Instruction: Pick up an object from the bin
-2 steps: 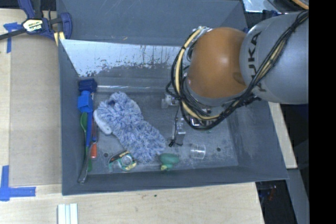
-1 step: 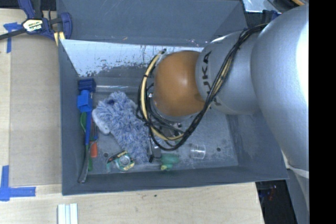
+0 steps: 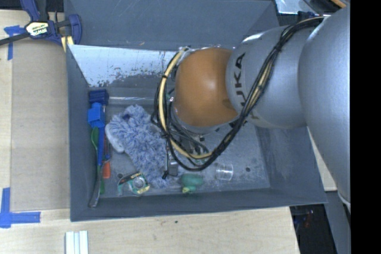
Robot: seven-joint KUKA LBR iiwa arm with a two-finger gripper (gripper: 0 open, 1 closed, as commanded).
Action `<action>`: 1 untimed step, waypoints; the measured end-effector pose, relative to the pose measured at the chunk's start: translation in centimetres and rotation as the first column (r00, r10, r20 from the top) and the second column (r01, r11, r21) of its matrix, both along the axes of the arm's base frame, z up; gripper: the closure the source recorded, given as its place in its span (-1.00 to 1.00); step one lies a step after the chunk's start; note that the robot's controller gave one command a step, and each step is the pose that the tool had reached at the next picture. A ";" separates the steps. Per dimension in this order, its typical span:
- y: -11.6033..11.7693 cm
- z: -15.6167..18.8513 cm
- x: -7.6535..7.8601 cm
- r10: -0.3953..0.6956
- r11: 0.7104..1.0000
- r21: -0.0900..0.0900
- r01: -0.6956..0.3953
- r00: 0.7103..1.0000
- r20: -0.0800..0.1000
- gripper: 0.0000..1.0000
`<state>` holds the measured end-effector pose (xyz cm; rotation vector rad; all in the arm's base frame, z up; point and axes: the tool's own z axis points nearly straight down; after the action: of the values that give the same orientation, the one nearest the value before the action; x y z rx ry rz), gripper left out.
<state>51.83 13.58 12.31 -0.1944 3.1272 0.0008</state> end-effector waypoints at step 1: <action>-1.5 -4.8 1.3 0.135 0.991 -0.003 -0.135 0.991 -0.002 -1.00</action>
Offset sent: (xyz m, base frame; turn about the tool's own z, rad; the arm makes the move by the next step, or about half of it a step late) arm -0.0083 -0.0320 -0.0531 0.1531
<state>53.12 12.07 7.50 -0.4057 3.1091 -0.0028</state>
